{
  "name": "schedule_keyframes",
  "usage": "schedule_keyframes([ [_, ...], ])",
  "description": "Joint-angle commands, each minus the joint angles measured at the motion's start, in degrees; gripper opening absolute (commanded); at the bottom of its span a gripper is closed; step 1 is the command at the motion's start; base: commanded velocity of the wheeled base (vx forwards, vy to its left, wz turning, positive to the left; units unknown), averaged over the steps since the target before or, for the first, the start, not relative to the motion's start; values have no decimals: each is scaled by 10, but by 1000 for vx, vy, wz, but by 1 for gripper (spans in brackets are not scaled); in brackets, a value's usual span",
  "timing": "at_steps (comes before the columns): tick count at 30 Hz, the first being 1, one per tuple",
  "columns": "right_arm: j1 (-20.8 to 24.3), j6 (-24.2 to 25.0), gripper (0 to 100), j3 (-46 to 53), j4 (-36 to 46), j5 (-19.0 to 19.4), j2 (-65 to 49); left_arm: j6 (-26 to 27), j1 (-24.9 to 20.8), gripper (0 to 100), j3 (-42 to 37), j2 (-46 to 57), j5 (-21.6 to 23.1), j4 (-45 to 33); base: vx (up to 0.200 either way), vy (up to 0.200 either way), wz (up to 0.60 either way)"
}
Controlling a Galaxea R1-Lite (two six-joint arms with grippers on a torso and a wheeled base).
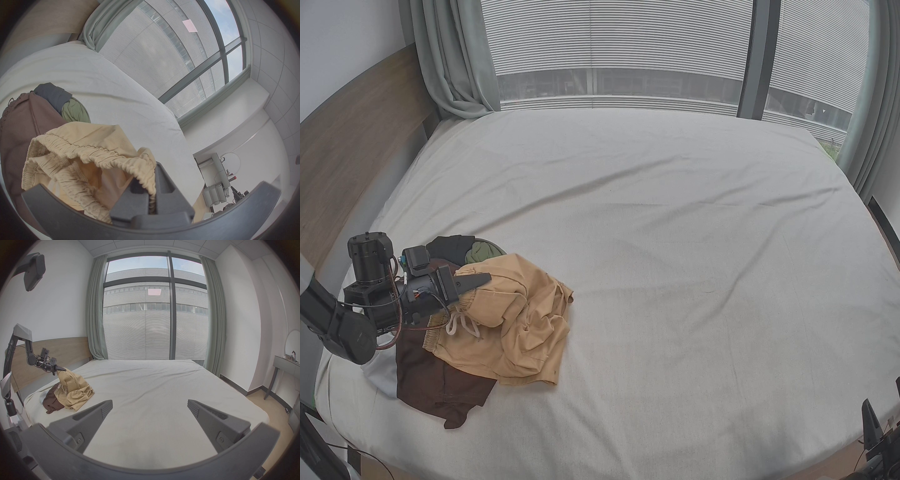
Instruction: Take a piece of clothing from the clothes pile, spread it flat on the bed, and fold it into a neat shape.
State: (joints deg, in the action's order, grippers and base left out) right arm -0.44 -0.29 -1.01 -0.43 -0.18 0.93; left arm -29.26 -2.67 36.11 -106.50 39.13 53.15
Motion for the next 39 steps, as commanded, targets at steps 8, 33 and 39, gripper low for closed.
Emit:
schedule_keyframes([
  [8,0,-1,100,10,0,0,-8,-3,-26,0,-6,36,-11,2,0,0,0],
  [33,0,0,100,10,0,0,-8,-216,-112,0,23,91,-117,30,0,0,0],
  [39,0,1,100,10,0,0,-8,-272,-128,0,44,93,-119,31,0,0,0],
])
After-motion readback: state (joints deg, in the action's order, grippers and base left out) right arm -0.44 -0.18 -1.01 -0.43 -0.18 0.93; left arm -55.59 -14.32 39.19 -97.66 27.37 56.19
